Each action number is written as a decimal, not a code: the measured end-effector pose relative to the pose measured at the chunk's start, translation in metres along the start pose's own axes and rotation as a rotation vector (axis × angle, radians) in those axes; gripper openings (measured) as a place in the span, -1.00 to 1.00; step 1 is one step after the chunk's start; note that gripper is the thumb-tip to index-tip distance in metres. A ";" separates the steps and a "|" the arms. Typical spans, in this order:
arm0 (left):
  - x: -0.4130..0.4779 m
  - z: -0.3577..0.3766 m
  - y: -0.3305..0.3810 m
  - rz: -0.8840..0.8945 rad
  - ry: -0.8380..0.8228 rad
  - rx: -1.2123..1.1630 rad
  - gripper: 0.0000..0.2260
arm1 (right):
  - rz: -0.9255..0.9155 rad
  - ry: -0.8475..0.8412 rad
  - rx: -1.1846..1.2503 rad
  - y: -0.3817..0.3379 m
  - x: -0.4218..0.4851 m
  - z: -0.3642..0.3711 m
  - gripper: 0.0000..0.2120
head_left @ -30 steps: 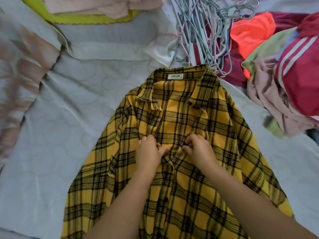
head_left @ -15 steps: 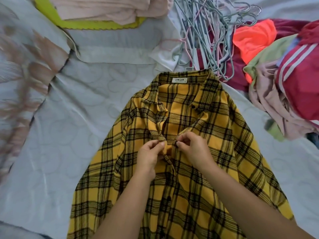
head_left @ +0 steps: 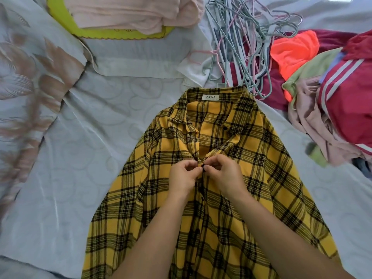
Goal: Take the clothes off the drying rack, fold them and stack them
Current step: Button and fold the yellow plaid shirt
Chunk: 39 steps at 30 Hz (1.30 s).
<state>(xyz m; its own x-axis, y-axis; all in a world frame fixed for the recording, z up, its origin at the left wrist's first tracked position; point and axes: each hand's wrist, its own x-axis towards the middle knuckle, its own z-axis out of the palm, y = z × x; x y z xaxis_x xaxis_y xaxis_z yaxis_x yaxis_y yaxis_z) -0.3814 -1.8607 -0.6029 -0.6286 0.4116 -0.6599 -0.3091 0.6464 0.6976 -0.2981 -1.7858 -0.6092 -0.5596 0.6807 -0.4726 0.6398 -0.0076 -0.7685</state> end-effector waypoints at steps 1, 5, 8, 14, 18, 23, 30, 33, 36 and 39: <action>-0.001 0.000 0.000 0.009 -0.011 0.010 -0.80 | 0.014 0.007 0.013 0.000 0.000 0.000 -0.92; -0.003 -0.001 -0.001 -0.040 -0.084 -0.114 -0.85 | 0.056 0.047 0.041 0.002 0.003 0.000 -0.92; -0.001 -0.004 -0.003 -0.114 -0.132 -0.207 -0.83 | 0.063 0.052 0.031 0.004 0.004 0.000 -0.92; 0.005 -0.008 0.001 -0.093 -0.141 -0.196 -0.87 | 0.030 -0.041 0.014 0.001 -0.001 -0.001 -0.88; 0.007 -0.010 0.005 -0.089 -0.167 -0.123 -0.91 | -0.011 -0.068 -0.021 -0.001 -0.006 0.001 -0.79; 0.007 -0.005 0.008 -0.052 -0.163 -0.046 -0.95 | -0.082 0.065 -0.130 0.000 -0.011 0.004 -0.80; 0.007 -0.002 0.001 0.119 -0.143 0.090 -0.92 | -0.117 0.051 -0.156 0.000 -0.009 0.000 -0.80; 0.007 -0.003 -0.007 0.250 -0.133 0.204 -0.93 | 0.051 0.010 -0.005 -0.001 -0.004 -0.006 -0.78; 0.006 -0.005 -0.013 0.381 -0.108 0.299 -0.97 | 0.268 -0.026 0.253 0.002 0.000 -0.007 -0.79; 0.005 -0.005 -0.019 0.536 -0.030 0.382 -0.95 | 0.425 -0.035 0.508 0.006 0.002 -0.006 -0.79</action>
<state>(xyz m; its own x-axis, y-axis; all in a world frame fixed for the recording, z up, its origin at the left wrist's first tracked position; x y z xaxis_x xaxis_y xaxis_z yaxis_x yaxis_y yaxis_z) -0.3820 -1.8743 -0.6178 -0.6031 0.7540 -0.2603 0.3193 0.5272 0.7874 -0.2924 -1.7801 -0.6120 -0.3360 0.5180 -0.7866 0.4856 -0.6204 -0.6159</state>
